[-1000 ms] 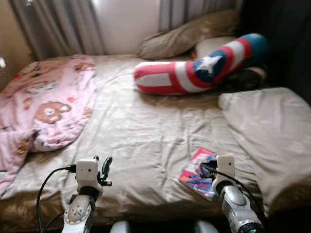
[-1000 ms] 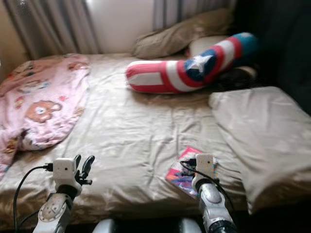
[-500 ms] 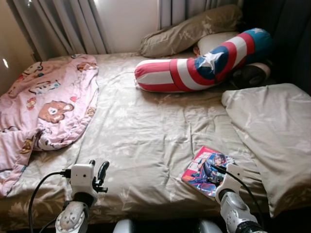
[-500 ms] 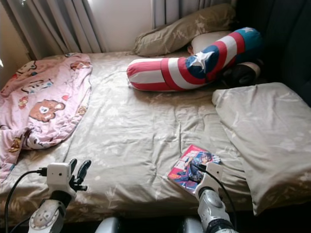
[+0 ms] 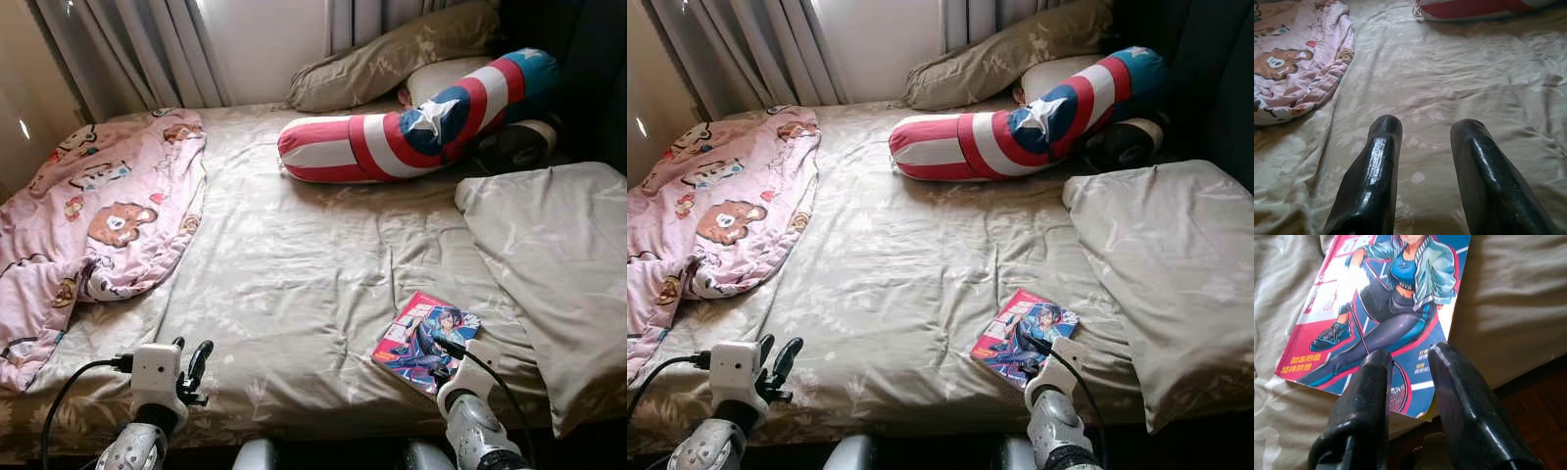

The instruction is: Clean up the room

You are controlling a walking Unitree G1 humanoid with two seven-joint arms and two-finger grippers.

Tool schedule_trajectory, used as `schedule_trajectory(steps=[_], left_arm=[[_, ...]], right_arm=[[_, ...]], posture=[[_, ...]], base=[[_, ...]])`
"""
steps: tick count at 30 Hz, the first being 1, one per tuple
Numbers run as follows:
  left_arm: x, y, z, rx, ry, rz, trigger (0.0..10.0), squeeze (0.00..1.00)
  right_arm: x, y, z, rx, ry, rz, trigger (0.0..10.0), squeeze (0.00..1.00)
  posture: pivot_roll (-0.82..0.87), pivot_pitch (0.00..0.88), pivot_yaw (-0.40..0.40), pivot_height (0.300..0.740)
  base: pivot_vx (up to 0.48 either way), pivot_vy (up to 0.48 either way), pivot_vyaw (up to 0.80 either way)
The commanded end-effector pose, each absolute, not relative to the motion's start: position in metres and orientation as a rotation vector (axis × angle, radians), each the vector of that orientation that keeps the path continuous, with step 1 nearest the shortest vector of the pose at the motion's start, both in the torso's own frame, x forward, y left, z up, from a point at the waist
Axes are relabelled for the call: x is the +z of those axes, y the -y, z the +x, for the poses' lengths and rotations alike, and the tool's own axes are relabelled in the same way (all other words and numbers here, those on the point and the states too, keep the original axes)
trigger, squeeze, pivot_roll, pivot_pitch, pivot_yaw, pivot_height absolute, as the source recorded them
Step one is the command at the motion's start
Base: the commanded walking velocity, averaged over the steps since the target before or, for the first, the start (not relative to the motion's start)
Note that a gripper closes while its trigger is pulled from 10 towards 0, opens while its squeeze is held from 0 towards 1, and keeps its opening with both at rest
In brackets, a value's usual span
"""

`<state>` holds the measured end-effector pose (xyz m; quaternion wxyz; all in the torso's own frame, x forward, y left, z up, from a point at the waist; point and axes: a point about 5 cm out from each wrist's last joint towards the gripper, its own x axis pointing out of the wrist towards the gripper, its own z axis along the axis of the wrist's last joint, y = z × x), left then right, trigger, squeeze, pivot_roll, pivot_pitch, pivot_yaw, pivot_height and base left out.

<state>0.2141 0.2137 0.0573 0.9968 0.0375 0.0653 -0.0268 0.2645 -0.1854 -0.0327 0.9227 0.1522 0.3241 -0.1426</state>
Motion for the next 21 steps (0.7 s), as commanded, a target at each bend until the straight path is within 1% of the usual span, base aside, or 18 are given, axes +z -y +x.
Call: schedule_trajectory(steps=[1,8,21], left_arm=[[0.059,-0.218,0.211,-0.053,-0.143,0.092,10.0,0.0],[0.065,-0.223,0.201,-0.049,-0.154,0.107,10.0,0.0],[0.087,-0.221,0.197,-0.062,-0.125,0.133,10.0,0.0]], right_arm=[[-0.038,0.182,0.258,-0.302,-0.695,0.318,10.0,0.0],[-0.04,0.183,0.256,-0.337,-0.708,0.343,10.0,0.0],[-0.039,0.186,0.258,-0.359,-0.71,0.363,10.0,0.0]], posture=[[0.13,0.048,0.095,0.608],[0.16,0.084,0.103,0.608],[0.19,0.127,0.115,0.608]], base=[[0.0,0.0,0.0],[0.0,0.0,0.0],[0.0,0.0,0.0]])
